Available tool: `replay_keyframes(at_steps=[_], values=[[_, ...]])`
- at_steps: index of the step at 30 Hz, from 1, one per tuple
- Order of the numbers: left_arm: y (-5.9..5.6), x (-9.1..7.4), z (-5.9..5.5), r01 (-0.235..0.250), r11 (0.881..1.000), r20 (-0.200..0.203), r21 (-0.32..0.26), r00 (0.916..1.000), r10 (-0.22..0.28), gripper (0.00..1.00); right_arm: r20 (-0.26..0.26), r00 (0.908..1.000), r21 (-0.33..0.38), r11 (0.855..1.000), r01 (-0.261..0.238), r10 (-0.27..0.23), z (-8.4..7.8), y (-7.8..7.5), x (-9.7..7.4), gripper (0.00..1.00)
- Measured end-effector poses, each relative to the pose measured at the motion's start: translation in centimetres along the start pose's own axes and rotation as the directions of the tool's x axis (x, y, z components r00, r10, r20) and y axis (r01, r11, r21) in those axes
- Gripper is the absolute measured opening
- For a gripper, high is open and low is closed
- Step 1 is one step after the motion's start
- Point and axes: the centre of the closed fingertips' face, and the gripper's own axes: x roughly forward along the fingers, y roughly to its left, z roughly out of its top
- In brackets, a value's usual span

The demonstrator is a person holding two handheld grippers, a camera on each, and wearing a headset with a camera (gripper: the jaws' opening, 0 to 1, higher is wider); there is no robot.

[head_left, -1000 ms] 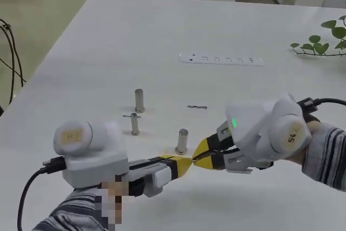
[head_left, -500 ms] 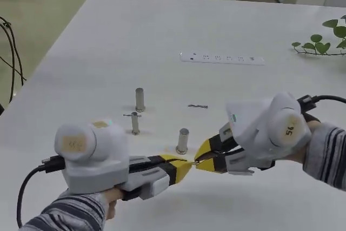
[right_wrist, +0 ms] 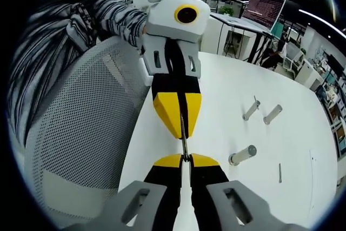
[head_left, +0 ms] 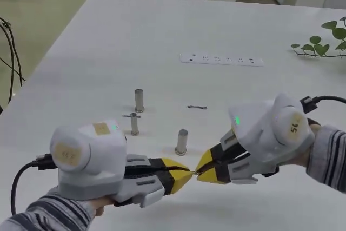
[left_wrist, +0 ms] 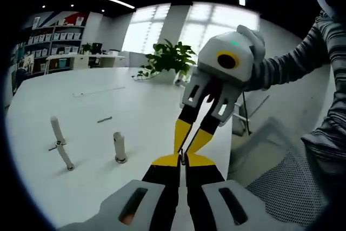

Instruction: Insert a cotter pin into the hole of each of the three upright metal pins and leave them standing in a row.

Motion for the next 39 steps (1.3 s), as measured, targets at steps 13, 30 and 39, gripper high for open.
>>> replay_keyframes(at_steps=[13, 30, 39], values=[[0.0, -0.2, -0.7, -0.025, 0.999, -0.029, 0.042, 0.9992, 0.026, 0.01, 0.001, 1.0, -0.052, 0.999, -0.008, 0.008, 0.3, 0.6, 0.0, 0.0], [2.8, 0.1, -0.7, -0.18, 0.982, -0.004, 0.053, 0.9836, 0.18, 0.21, 0.001, 0.9916, -0.011, 0.992, 0.129, -0.129, -1.1, -2.9, -0.7, 0.0], [5.3, 0.1, -0.8, -0.319, 0.945, 0.017, 0.072, 0.9477, 0.319, 0.27, -0.029, 0.9846, 0.029, 0.984, 0.173, -0.172, -2.9, -4.8, -0.7, 0.0]])
